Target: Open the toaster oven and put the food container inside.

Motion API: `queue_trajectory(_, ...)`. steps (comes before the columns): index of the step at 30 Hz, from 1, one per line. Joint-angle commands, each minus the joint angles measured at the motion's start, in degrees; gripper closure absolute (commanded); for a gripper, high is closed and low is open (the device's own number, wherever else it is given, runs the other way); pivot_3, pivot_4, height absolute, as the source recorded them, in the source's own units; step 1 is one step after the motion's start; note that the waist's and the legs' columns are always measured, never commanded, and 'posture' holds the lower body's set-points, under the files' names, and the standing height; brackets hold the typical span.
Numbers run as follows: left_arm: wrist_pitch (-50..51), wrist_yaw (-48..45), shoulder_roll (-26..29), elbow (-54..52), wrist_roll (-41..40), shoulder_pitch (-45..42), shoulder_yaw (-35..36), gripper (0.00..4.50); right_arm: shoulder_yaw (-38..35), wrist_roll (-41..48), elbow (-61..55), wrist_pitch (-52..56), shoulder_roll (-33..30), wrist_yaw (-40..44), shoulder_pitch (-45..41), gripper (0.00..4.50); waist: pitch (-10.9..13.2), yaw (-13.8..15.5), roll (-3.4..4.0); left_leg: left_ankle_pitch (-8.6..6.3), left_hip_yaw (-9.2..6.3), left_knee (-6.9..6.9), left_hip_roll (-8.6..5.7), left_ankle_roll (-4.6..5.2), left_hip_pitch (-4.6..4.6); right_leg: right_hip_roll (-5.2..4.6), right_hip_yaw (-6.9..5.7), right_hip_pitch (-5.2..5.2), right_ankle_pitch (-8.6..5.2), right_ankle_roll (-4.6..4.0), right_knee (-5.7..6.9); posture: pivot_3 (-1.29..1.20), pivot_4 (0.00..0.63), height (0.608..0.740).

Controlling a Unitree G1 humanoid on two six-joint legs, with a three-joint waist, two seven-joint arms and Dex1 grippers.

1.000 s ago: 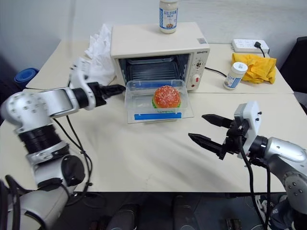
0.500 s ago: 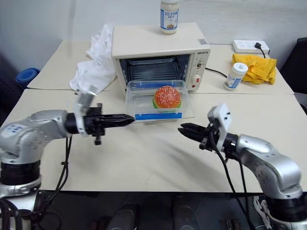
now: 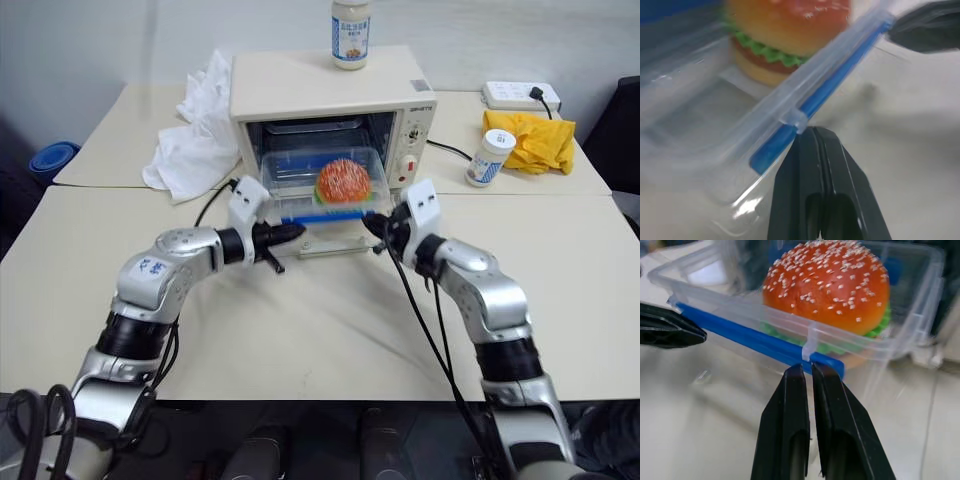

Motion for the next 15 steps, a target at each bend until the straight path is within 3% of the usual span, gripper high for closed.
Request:
queue_trajectory(1, -3.47, 5.95, -2.29, 3.04, 1.68, -2.98, 4.75, 4.50, -3.39, -2.45, 6.86, -6.31, 3.42, -4.02, -4.24, 4.22, 0.00, -0.04, 0.00, 0.00, 0.00, -0.04, 0.03, 0.00, 0.02, 0.02, -0.01, -0.01, 0.00, -0.01, 0.00, 0.00, 0.150, 0.740)
queue_trajectory(9, -8.91, 12.51, -8.40, 12.29, 4.32, -7.17, 7.22, 4.50, -6.47, -4.42, 24.06, -15.36, 10.00, -5.96, -15.27, 4.22, -0.01, -0.13, 0.01, 0.03, 0.32, -0.07, 0.00, -0.06, -0.17, -0.05, 0.26, -0.43, 0.02, 0.04, 0.30, 0.00, 0.150, 0.740)
queue_trajectory(12, -4.59, 8.87, -6.86, 7.05, 0.46, -4.94, 9.19, 4.50, -6.75, -4.30, 20.58, -14.04, 8.30, -4.78, -13.99, 4.22, -0.01, -0.20, 0.01, 0.03, 0.33, -0.11, 0.01, -0.06, -0.19, -0.04, 0.28, -0.48, 0.02, 0.04, 0.31, 0.00, 0.150, 0.740)
queue_trajectory(15, 3.44, -0.64, -0.64, -6.45, -8.81, 0.70, 12.36, 4.50, -7.51, -1.97, 7.72, -7.62, 3.65, -2.36, -7.24, 4.22, -0.02, -0.47, 0.03, 0.10, 0.37, -0.18, 0.05, -0.19, -0.37, -0.04, 0.35, -0.69, 0.02, 0.04, 0.33, 0.00, 0.150, 0.740)
